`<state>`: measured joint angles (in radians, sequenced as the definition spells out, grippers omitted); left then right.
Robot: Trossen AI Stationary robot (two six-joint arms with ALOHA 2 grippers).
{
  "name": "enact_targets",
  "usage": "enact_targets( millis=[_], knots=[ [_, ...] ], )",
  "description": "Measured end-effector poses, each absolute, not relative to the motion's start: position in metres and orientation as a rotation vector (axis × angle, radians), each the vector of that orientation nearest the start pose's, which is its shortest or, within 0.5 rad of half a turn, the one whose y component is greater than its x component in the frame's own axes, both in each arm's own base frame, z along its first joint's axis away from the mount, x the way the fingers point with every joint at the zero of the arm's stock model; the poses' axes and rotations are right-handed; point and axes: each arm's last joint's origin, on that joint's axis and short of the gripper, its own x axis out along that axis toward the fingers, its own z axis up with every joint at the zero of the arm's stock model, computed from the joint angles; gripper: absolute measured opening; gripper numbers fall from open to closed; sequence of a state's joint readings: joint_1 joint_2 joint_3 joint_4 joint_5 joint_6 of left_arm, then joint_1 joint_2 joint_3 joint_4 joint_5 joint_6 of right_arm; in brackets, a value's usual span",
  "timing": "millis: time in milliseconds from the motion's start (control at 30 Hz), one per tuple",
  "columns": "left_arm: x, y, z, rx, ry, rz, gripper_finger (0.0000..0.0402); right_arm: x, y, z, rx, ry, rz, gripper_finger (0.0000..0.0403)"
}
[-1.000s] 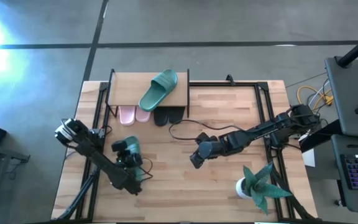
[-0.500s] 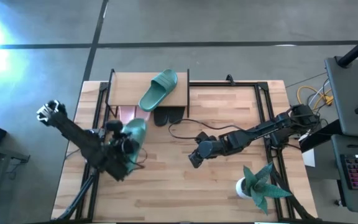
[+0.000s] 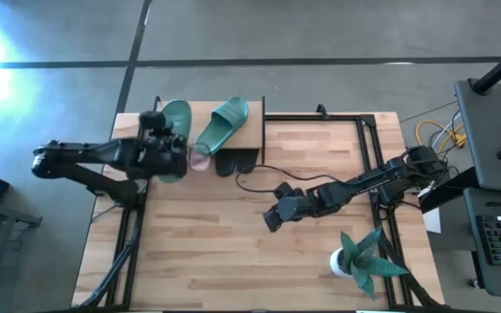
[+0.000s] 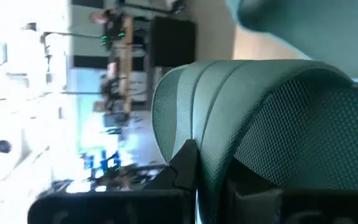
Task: Pick and place slides into the shelf
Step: Put the green slide on the shelf
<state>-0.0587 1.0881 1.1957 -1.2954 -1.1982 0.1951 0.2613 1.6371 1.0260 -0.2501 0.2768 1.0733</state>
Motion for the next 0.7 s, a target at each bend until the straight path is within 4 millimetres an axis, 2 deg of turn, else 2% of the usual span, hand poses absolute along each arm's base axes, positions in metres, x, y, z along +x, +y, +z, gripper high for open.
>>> enact_targets(
  millis=[100, 300, 400, 567, 700],
  knots=[
    [0.171, 0.033, 0.352, 0.876, 1.096, 0.837, 0.0, 0.326, 0.076, 0.203, 0.772, 0.703, -0.477, 0.0224],
    [0.18, 0.072, 0.361, 1.018, 1.09, 0.88, 0.0, 0.327, 0.073, 0.203, 0.774, 0.697, -0.489, 0.0224],
    [0.179, 0.094, 0.364, 1.009, 1.076, 0.847, 0.0, 0.327, 0.073, 0.203, 0.779, 0.696, -0.491, 0.0224],
    [0.174, 0.128, 0.356, 0.933, 1.146, 0.862, 0.0, 0.327, 0.073, 0.203, 0.789, 0.691, -0.498, 0.0224],
    [0.177, 0.149, 0.346, 0.89, 1.154, 0.818, 0.0, 0.326, 0.073, 0.203, 0.789, 0.693, -0.501, 0.0224]
  ],
)
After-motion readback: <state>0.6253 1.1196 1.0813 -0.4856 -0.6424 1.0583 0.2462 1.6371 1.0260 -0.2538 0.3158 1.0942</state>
